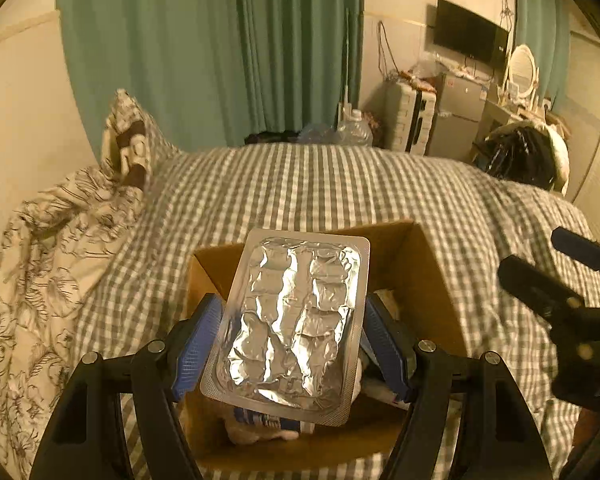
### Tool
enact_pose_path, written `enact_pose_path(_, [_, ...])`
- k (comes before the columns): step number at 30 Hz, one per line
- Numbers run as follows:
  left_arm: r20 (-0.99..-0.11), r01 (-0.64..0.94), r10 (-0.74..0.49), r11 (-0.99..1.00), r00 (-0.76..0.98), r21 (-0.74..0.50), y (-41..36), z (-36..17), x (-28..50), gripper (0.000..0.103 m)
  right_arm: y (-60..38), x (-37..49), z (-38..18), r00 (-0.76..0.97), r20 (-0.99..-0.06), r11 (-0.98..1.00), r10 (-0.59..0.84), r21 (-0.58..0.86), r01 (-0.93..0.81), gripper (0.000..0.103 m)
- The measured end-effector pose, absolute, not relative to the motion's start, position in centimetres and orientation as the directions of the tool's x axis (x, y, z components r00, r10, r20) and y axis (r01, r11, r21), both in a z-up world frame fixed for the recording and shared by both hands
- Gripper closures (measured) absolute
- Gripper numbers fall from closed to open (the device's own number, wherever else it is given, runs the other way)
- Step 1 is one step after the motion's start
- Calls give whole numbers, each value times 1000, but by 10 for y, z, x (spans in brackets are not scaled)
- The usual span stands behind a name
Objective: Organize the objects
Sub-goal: 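Carry the blister pack over the box and open the left tool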
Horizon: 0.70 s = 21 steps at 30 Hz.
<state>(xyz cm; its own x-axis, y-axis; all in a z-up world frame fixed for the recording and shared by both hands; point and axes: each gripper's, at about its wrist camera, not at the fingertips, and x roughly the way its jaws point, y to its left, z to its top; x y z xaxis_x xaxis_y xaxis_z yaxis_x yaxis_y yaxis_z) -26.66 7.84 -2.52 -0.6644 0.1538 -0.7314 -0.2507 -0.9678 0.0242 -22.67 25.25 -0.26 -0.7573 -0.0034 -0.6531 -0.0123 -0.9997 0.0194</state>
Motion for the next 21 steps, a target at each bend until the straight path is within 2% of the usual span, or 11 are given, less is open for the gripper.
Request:
enact_pose_path(8, [-767, -296, 169, -955, -619, 30, 94, -67, -289, 27, 270, -241, -39, -734, -678, -998, -45, 61, 5, 8])
enact_pose_path(10, [-772, -292, 166, -956, -614, 27, 97, -71, -291, 17, 272, -240, -43, -736, -676, -998, -42, 60, 2, 8])
enact_pose_path(11, [-772, -284, 158, -958, -616, 31, 100, -72, -290, 5, 273, -239, -44, -739, -673, -998, -38, 58, -2, 8])
enact_pose_path(12, [-768, -277, 152, -960, -622, 33, 100, -72, -290, 2, 273, -238, -43, -742, -669, -998, -35, 58, -6, 8])
enact_pose_path(21, [-717, -245, 144, -969, -682, 39, 84, -26, -269, 2, 279, -219, -18, -774, -633, -996, -27, 86, -35, 8])
